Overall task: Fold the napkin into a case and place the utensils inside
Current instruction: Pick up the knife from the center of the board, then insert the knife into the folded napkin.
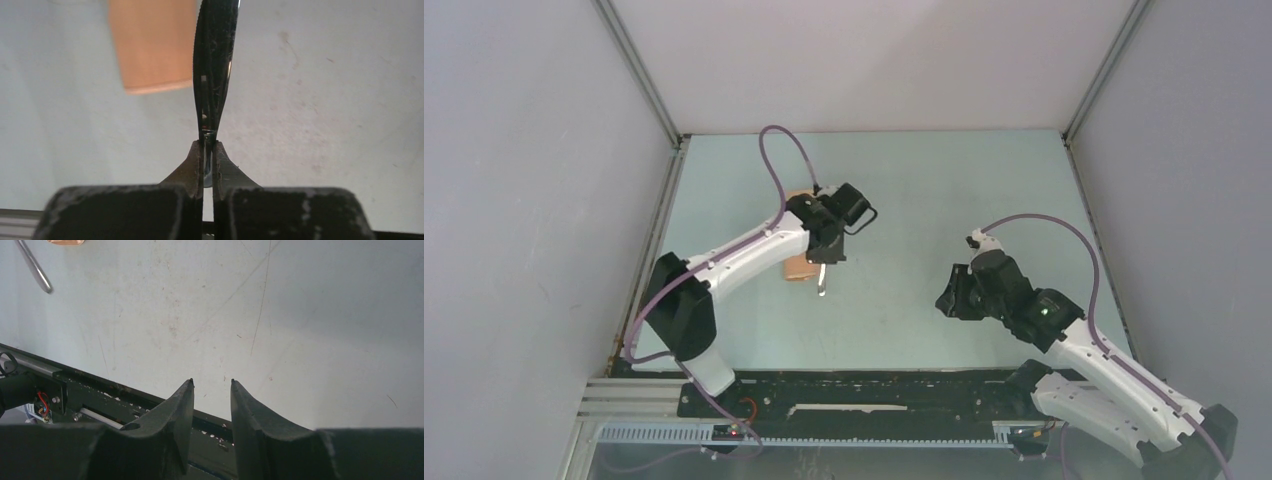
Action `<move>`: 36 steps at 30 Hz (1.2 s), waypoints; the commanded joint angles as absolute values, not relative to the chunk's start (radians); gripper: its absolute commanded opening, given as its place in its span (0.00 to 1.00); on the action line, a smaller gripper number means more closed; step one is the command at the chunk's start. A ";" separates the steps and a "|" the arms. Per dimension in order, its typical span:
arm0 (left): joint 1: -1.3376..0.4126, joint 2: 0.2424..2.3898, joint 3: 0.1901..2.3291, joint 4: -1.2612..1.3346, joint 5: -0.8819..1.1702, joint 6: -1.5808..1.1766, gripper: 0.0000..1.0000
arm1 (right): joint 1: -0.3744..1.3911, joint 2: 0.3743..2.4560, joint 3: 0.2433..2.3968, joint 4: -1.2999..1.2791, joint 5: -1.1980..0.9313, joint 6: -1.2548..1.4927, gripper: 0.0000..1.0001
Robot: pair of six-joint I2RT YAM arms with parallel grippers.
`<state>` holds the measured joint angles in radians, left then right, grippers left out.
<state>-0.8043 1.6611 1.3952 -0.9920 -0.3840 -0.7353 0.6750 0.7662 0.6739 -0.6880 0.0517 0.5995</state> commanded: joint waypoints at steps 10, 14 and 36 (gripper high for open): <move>-0.447 1.828 1.667 -1.064 -0.295 -0.289 0.00 | 0.657 0.835 0.675 -0.651 0.046 0.590 0.41; -0.380 1.938 1.807 -1.046 -0.300 -0.270 0.00 | 0.654 0.879 0.676 -0.638 0.024 0.585 0.40; -0.310 2.262 2.091 -0.985 -0.277 -0.286 0.00 | 0.617 0.880 0.682 -0.640 -0.006 0.594 0.57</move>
